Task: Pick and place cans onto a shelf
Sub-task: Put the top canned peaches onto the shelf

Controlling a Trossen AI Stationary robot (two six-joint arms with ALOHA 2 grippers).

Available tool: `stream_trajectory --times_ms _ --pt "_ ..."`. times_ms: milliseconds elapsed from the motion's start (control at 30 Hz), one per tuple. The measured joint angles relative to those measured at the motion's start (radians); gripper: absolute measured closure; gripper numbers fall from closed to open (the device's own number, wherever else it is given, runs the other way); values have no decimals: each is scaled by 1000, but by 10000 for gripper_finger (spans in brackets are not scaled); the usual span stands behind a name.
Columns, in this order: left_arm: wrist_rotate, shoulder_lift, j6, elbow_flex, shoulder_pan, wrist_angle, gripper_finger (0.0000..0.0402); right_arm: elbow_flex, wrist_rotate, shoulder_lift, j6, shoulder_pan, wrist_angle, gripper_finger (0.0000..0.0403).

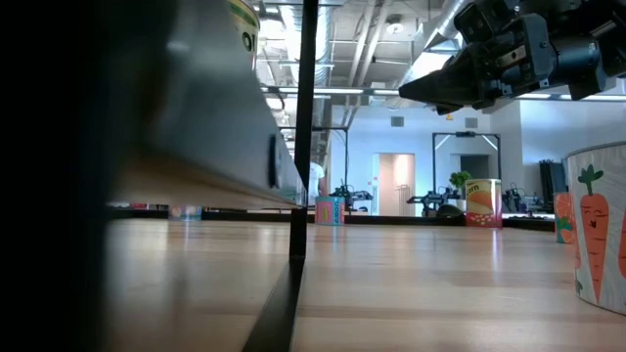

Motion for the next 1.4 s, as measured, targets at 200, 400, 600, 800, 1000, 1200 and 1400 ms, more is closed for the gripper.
stream_trajectory --times_ms 200,400,600,800,1000,1200,1400 --pt "-94 87 33 41 24 18 251 0 0 0 -6 0 -14 395" --pt "-106 91 43 47 46 44 251 0 0 0 -6 -1 -21 395" --pt "-10 91 41 47 90 48 260 0 2 0 -6 -1 -21 395" --pt "52 91 59 47 127 37 314 0 3 0 -6 -1 -21 395" --pt "19 87 105 10 128 81 339 0 4 0 -6 -1 -21 395" --pt "-42 85 149 16 118 50 376 0 5 0 -7 -1 -21 395" --pt "6 50 133 78 92 -81 400 0 5 0 -7 -1 -20 395"
